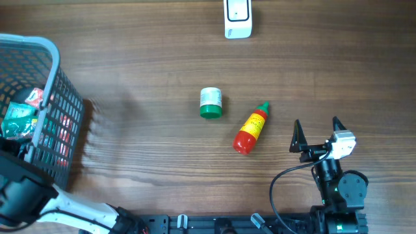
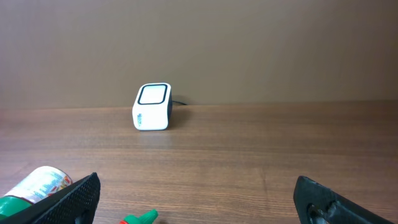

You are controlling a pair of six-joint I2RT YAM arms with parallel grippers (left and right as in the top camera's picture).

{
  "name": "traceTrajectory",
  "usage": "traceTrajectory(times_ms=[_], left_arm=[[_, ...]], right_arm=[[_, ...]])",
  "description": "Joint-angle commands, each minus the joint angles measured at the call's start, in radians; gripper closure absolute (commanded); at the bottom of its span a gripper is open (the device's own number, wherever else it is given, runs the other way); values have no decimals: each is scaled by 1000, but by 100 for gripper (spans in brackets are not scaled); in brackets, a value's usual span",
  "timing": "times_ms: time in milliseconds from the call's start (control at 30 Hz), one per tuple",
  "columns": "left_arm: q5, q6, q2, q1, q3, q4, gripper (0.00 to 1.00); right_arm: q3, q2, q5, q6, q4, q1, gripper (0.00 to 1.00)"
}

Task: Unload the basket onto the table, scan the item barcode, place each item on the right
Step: 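Move the left gripper into the basket and grasp the green glove pack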

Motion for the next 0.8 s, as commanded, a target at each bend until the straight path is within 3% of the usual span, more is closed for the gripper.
traceTrajectory(times_ms=[0,167,200,267,300,533,767], left_arm=[[37,106,89,7,4,31,0],[150,201,140,6,4,66,4],[156,217,147,6,4,65,23],[166,286,155,6,4,60,76],[169,319,155,6,4,51,94],[169,342,124,7,5,-47,96],[261,352,-53,7,6,-94,96]], right_arm=[[-1,-1,11,-10,2,-2,0],[-1,-1,11,-10,2,-2,0],[-1,-1,11,-11,2,-2,0],[-1,-1,11,-10,2,-2,0],[-1,-1,11,-10,2,-2,0],[-1,-1,11,-11,2,-2,0],[-1,-1,11,-10,2,-2,0]])
